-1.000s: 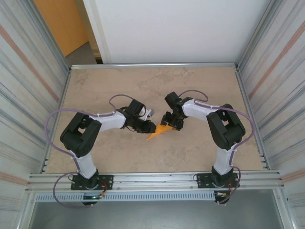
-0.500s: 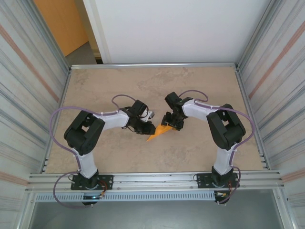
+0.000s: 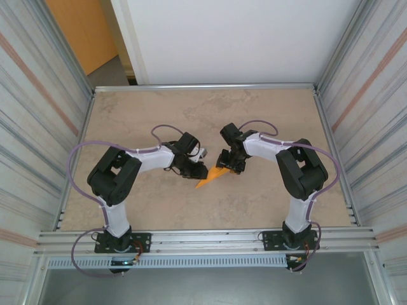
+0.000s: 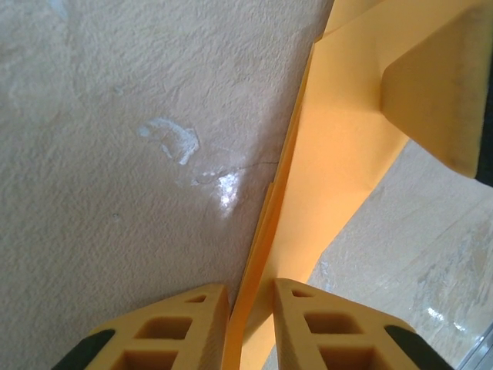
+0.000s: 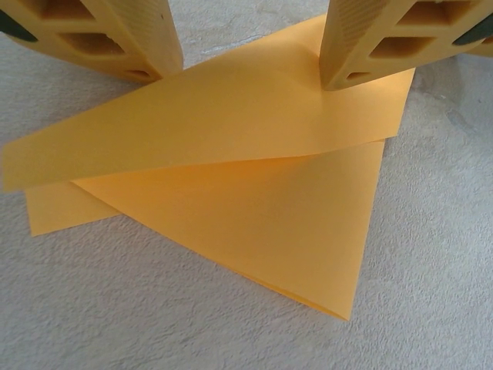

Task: Fold a paper plane with a square sheet of paper (pick it up from the middle)
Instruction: Fold the wing for the fifth time at the center of the table.

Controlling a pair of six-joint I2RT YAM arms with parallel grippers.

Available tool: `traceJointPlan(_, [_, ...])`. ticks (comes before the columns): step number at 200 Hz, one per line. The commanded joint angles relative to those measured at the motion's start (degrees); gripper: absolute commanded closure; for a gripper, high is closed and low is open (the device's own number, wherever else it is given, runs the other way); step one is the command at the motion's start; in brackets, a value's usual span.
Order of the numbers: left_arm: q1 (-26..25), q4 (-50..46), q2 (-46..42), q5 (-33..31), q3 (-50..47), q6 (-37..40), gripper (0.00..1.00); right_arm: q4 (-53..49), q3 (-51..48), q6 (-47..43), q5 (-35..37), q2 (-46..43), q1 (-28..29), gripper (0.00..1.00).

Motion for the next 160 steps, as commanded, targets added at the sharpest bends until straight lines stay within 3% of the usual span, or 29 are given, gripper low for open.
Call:
traceJointPlan(1, [-1.51, -5.00, 3.70, -3.93, -0.83, 1.91, 0.75, 3.06, -4.82, -1.15, 2.92, 8.54, 1.00, 0.49])
traceJointPlan(69, [-2.21, -7.32, 5.75, -6.20, 0.35, 2.51, 0.75, 3.42, -4.96, -0.72, 2.53, 7.01, 0.99, 0.50])
traceJointPlan(160, [-3.19, -9.62, 8.15, -8.21, 2.04, 3.05, 0.75, 5.92, -9.18, 1.13, 3.29, -15.72, -1.08, 0.41])
